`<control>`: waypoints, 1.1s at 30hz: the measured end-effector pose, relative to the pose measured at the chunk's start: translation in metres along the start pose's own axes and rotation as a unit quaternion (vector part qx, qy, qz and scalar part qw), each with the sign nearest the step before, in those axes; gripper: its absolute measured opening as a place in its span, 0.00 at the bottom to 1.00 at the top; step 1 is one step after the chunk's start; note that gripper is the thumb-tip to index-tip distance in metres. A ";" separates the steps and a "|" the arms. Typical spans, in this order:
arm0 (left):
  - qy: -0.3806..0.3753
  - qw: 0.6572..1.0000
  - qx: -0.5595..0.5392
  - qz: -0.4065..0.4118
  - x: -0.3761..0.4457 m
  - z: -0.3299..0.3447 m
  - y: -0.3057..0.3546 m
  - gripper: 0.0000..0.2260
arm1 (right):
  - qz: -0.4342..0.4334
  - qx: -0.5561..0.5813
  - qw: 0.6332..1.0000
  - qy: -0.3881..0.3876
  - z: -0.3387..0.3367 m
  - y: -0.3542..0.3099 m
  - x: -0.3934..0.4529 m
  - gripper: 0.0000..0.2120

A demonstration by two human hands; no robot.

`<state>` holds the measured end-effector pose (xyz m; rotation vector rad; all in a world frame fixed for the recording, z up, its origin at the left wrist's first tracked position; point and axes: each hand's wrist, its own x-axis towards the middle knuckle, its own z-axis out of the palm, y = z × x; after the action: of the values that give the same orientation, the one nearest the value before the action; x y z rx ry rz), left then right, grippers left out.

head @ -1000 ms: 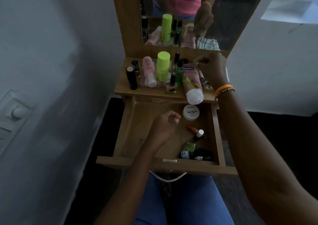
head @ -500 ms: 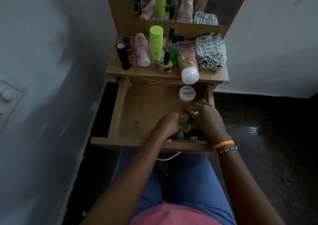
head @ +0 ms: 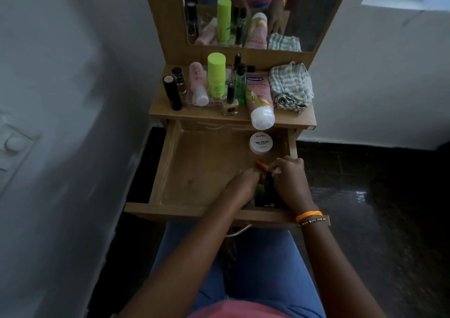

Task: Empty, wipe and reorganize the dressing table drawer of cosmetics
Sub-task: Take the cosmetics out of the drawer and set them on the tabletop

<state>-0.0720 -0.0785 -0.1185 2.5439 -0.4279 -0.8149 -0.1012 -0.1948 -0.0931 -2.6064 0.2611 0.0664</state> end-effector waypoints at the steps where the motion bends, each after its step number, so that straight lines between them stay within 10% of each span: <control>1: -0.007 1.000 -0.020 -0.010 -0.003 -0.003 0.000 0.10 | -0.003 -0.010 1.000 -0.004 0.000 -0.001 0.000 0.11; 11: 0.148 0.968 -0.193 -0.057 -0.065 -0.062 -0.044 0.12 | -0.121 0.075 0.989 0.042 -0.031 -0.038 -0.012 0.07; 18: 0.292 0.882 -0.362 -0.076 -0.105 -0.103 -0.076 0.15 | -0.245 0.217 0.944 0.050 -0.070 -0.124 -0.007 0.02; 26: 0.404 0.799 -0.439 -0.071 -0.104 -0.129 -0.105 0.15 | -0.290 0.139 0.934 0.156 -0.099 -0.220 0.089 0.05; 33: 0.442 0.754 -0.473 -0.108 -0.089 -0.154 -0.118 0.15 | -0.276 -0.022 0.959 0.059 -0.061 -0.257 0.200 0.08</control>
<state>-0.0289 0.1070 -0.0212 1.6846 0.4983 0.2008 0.1455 -0.0418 0.0663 -2.6324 -0.4356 -0.2807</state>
